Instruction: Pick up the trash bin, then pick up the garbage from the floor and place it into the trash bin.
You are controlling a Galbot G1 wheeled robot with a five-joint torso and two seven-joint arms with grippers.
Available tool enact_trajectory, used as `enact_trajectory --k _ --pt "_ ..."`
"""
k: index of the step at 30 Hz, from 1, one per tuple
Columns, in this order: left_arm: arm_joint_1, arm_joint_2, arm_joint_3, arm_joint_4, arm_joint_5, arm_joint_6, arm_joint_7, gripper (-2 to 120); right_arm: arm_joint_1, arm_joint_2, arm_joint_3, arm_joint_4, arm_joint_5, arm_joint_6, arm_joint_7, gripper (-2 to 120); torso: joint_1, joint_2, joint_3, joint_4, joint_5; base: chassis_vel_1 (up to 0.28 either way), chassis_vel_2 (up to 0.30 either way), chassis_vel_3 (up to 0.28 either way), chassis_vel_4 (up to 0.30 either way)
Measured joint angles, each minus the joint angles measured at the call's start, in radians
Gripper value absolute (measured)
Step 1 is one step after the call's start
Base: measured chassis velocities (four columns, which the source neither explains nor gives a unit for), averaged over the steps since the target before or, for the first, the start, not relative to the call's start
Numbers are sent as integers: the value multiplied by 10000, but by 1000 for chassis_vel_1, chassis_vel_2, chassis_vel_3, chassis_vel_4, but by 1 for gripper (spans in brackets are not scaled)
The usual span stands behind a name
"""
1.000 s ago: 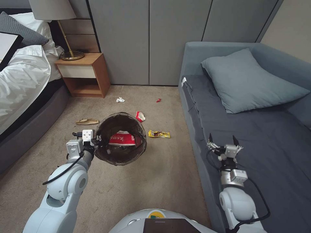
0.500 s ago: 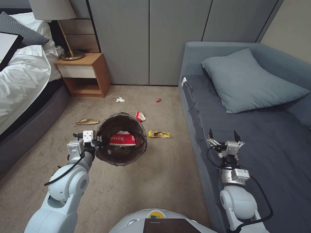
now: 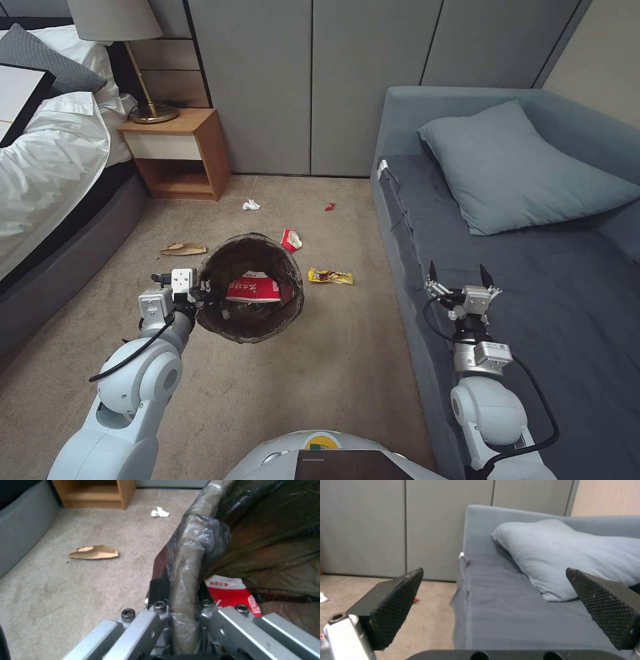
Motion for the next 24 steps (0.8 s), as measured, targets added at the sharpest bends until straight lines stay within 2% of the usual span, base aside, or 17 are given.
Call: enact_trajectory --k 24 --pt "1 -33 -85 53 -41 -79 20 0 -78 70 -116 -49 530 -45 137 100 0 -1 0 -2 0 0 0 0 0"
